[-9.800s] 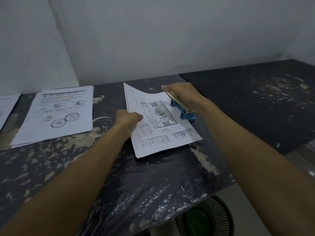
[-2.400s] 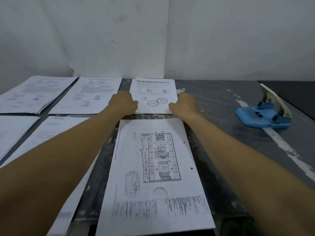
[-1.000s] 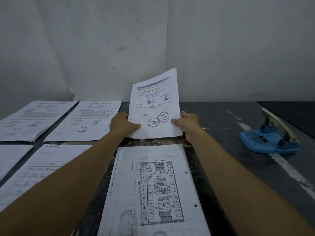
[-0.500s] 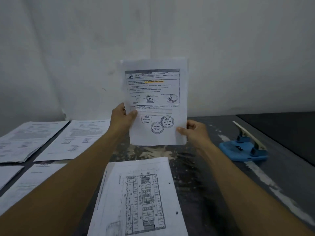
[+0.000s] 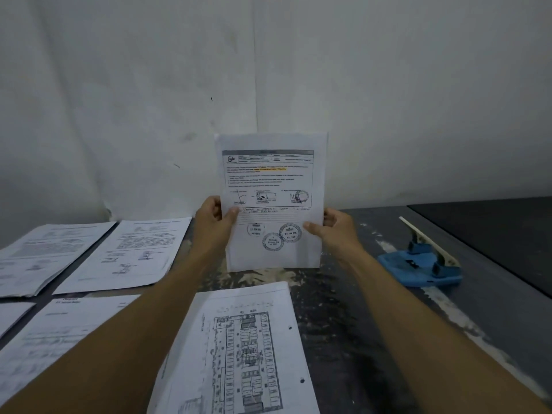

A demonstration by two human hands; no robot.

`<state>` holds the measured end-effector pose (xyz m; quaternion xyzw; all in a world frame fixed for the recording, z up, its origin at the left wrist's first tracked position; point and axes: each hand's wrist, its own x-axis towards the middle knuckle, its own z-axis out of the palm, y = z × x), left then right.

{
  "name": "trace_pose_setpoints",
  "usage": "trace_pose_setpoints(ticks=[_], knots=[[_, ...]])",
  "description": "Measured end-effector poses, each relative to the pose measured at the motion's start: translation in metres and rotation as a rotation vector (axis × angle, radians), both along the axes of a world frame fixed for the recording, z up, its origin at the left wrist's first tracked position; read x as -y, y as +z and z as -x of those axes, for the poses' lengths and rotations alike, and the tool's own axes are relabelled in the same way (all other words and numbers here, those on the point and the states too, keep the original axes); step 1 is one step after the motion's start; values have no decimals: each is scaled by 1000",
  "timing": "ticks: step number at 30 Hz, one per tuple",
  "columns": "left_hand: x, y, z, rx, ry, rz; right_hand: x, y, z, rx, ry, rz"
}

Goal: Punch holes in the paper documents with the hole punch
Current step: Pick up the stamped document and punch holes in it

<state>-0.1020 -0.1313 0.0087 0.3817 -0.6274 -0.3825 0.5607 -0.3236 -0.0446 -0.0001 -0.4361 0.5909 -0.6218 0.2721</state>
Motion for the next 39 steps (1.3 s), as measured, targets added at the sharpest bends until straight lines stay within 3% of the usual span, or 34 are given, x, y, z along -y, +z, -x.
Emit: trace_pose_setpoints(ticks=[11,20,26,32,39], knots=[[10,27,-3,-71,-136,-57,12,31,-4,134,-11,91],[6,30,6,-123,-134,-62,19,31,-19,55,-74,175],[3,18,6,-111,-173,-107,17,13,-25,105,-55,86],[6,39,3,-28,-123,23,14,20,-21,64,-115,161],[1,57,15,-75,-50,159,15,36,-30,-56,-234,254]])
